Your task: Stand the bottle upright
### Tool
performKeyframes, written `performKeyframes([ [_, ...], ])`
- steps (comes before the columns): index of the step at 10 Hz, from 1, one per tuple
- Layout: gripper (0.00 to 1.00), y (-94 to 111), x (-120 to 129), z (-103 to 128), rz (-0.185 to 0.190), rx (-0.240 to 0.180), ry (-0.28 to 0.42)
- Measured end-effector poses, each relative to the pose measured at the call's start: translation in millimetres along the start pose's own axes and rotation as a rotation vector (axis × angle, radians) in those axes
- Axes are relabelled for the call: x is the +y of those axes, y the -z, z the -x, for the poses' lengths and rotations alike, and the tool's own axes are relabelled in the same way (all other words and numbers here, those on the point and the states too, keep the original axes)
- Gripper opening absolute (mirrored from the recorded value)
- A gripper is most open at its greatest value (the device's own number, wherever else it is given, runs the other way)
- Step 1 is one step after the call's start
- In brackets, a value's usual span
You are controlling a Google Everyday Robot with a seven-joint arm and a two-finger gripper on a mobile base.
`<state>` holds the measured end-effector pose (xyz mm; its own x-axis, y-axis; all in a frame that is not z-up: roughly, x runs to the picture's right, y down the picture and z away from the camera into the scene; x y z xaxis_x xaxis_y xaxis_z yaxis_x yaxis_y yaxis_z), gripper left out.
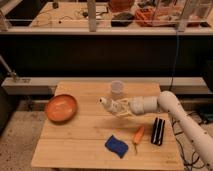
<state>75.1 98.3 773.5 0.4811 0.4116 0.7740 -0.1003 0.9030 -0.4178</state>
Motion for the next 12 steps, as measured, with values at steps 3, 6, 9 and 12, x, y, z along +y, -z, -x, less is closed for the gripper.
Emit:
performKeyframes([
  [3,0.03,-2.8,-3.1,-1.3,-0.014,-0.015,0.001],
  [6,0.03,-6.5,-7.9,-5.9,-0.026,-0.034,-0.001],
  [9,0.03,-7.5,-12.6,-9.5,-0.044,-0.049,-0.007],
  [12,0.03,-13.4,-17.6,-13.2,-0.054,-0.066,-0.010],
])
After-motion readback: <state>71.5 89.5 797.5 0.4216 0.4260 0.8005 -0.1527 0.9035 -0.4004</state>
